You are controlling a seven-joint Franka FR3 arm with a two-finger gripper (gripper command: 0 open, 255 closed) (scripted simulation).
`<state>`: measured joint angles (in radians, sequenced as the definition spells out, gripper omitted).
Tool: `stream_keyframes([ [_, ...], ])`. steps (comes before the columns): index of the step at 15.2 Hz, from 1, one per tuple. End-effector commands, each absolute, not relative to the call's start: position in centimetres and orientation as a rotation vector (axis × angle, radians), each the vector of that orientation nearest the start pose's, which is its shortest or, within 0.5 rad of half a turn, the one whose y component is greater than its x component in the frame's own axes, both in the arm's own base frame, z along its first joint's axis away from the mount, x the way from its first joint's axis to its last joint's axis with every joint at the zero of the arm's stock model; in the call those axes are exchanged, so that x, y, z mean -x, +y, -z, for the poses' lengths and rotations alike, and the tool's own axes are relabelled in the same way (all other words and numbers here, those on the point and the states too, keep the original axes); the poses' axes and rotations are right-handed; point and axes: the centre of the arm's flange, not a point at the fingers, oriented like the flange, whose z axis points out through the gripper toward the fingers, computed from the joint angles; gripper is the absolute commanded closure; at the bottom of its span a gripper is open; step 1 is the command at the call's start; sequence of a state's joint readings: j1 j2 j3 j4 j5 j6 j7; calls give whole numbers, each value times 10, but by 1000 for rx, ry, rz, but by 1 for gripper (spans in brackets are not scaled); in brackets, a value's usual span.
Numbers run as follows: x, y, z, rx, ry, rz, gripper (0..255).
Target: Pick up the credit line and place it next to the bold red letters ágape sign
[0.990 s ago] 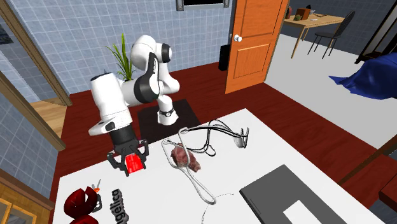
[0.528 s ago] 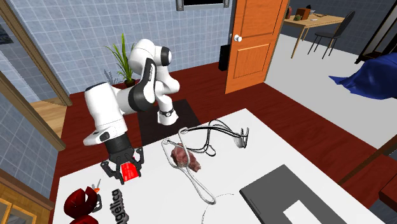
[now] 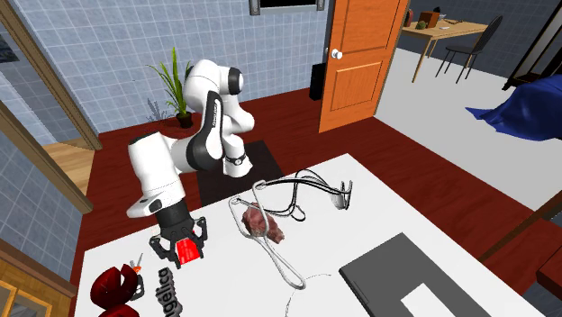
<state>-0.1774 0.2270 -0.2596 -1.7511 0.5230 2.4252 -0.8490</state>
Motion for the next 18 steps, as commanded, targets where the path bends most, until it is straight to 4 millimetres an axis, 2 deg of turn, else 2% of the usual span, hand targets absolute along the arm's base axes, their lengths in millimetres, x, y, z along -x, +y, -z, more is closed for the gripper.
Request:
stream_keyframes([
  [1,-606,-266,-482,2979,-169,894,255],
  [7,-606,-266,-449,2979,-169,894,255],
  [14,-606,-266,-449,2979,-169,894,255],
  [15,-607,-265,-449,2979,-169,894,0],
  [18,-607,-265,-449,2979,-169,894,0],
])
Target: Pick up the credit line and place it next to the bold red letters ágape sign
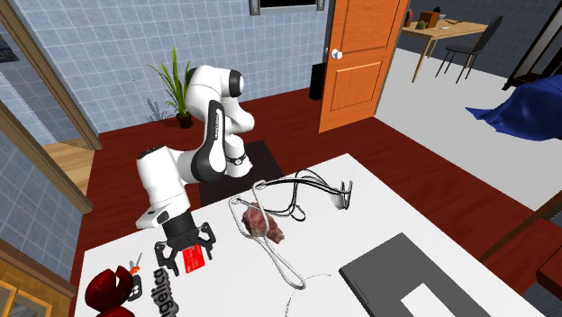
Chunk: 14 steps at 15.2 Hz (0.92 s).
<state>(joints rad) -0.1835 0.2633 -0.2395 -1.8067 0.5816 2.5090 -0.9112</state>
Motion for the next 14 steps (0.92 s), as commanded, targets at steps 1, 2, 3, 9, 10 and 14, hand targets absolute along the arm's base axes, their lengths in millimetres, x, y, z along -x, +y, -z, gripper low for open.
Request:
stream_keyframes([
  [1,-607,-265,-449,2979,-169,894,0],
  [2,-606,-266,-449,2979,-169,894,0],
  [3,-599,-266,-460,2979,-169,894,0],
  [9,-579,-268,-491,2979,-169,894,0],
  [10,-579,-268,-491,2979,-169,894,0],
  [14,-579,-268,-491,2979,-169,894,0],
])
